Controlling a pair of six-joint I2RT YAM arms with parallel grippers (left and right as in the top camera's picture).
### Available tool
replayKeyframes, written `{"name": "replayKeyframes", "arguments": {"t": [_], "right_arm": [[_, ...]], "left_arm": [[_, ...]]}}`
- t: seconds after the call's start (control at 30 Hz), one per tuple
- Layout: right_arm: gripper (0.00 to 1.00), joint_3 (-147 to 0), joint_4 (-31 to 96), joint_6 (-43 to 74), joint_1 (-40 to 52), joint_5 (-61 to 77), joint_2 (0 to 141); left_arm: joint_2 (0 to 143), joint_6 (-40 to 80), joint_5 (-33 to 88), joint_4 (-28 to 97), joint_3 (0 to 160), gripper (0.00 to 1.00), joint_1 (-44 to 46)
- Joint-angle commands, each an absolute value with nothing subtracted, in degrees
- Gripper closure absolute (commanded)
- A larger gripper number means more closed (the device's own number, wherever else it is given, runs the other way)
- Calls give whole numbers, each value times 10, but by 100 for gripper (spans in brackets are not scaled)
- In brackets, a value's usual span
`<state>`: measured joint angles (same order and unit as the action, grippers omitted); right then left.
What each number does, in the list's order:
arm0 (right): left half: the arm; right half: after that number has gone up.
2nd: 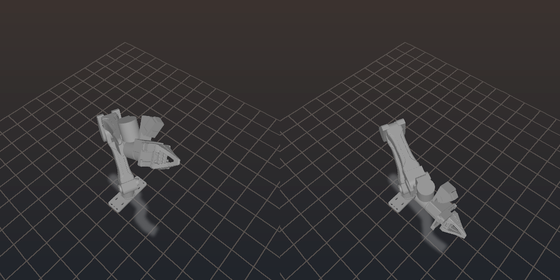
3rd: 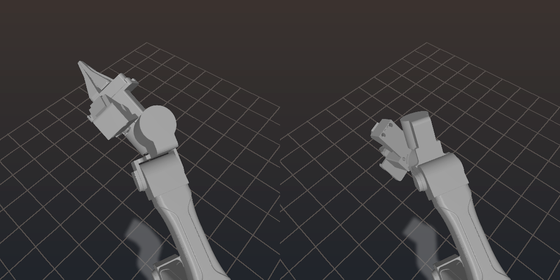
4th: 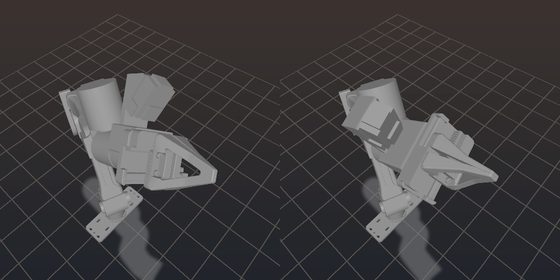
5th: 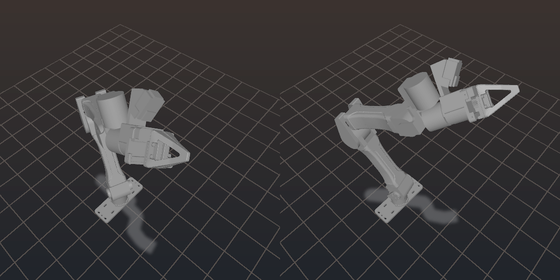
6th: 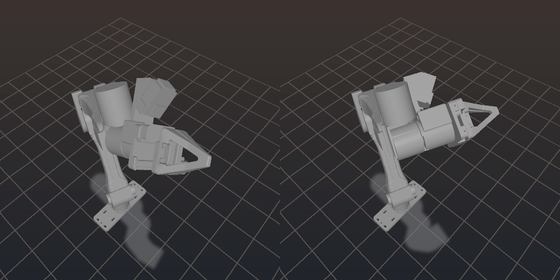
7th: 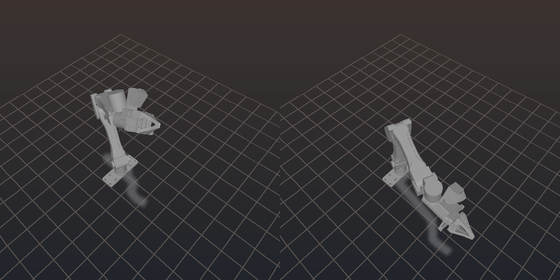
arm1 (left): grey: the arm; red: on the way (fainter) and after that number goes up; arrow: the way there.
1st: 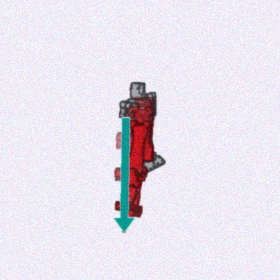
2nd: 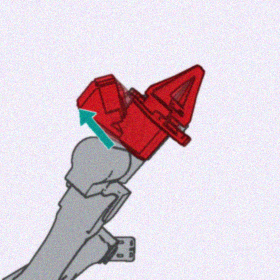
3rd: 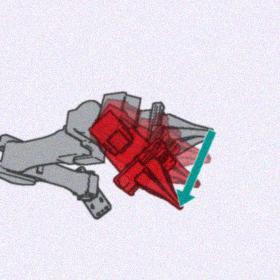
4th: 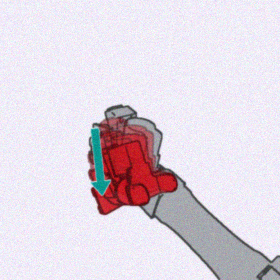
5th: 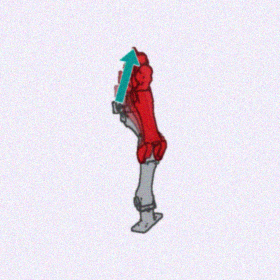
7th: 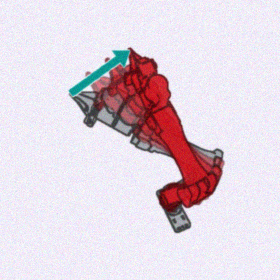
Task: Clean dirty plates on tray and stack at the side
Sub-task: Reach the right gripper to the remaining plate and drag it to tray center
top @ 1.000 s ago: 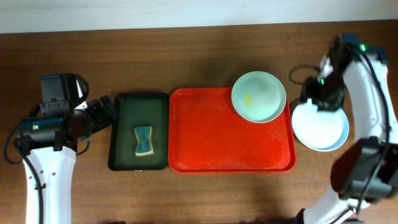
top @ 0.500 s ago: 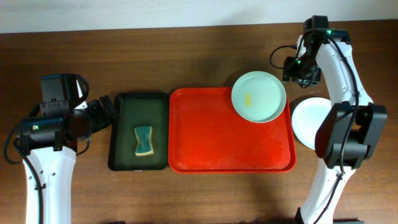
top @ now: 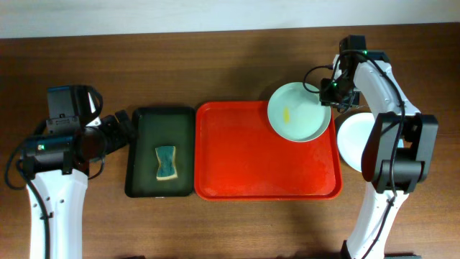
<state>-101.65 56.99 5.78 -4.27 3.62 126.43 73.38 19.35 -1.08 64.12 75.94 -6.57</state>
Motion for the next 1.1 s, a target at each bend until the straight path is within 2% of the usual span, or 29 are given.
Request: {"name": "replayKeyframes", "arguments": {"t": [0.0,0.2,0.27,0.53,0.63,0.83,1.07], "right_arm": [[74,-1006,569,60,-37,27,1272],[77,-1004,584,60,-37,27,1272],[96,-1004,587,60,-38,27,1272],[96,-1004,645,87,-37,139,1260],[96,-1004,712,99,-20,140,1254],[96,-1004,800,117,65,135,1254],[96,-981,821,150,170,133,1254]], "left_arm": [[733,199,-15,642,767,1,-68],[733,199,-15,642,767,1,-68],[733,199,-15,642,767,1,-68],[733,199,-15,642,767,1,-68],[733,199,-15,642,767,1,-68],[733,199,-15,642,767,1,-68],[733,199,-15,642,767,1,-68]]}}
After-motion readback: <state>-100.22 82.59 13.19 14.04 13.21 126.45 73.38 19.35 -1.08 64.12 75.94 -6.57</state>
